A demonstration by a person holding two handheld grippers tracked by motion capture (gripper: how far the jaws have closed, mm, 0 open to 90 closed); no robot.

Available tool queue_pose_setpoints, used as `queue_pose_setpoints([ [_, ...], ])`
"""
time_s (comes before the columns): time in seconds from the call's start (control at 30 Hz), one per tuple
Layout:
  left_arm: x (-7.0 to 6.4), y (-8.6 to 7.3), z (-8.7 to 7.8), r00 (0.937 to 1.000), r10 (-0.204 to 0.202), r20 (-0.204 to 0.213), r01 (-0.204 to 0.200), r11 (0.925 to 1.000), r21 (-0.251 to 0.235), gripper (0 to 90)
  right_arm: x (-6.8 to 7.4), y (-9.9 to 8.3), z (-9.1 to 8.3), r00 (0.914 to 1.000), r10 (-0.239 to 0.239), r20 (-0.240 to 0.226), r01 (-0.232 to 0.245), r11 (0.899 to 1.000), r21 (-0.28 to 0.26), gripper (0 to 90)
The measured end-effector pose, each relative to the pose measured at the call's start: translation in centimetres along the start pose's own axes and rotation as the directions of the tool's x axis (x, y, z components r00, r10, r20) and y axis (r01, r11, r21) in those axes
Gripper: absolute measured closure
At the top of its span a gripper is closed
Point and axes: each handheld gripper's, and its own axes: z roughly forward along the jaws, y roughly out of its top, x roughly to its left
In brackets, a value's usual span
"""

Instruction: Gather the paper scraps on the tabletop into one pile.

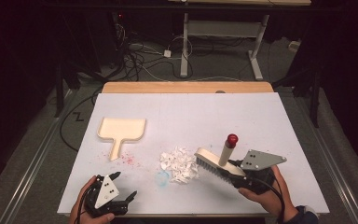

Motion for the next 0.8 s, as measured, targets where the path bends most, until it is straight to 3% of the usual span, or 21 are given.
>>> queue_pose_setpoints([
  [0.13,0.0,0.1,0.1,1.0,0.0,0.003,0.0,1.0,0.001,17.7,0.8,-0.9,-0.8,0.9977,-0.008,-0.068,0.011,0.999,0.041,67.7],
  [0.33,0.0,0.1,0.1,1.0,0.005,0.007,-0.005,1.0,-0.002,17.7,2.1,-1.4,1.0,0.9867,-0.056,-0.152,0.074,0.991,0.113,67.7],
  [0.47,0.0,0.1,0.2,0.9999,0.007,0.011,-0.007,1.0,-0.002,17.7,2.0,-1.2,2.8,0.9844,-0.071,-0.161,0.09,0.989,0.117,67.7],
  [0.6,0.0,0.1,0.3,0.9999,0.005,0.015,-0.005,1.0,-0.001,17.7,1.0,-0.3,4.4,0.9878,-0.085,-0.13,0.099,0.989,0.105,67.7],
  [0.8,-0.1,0.1,0.4,0.9998,-0.002,0.021,0.002,1.0,0.007,17.7,0.7,0.6,5.1,0.9912,-0.097,-0.091,0.104,0.991,0.083,67.8],
])
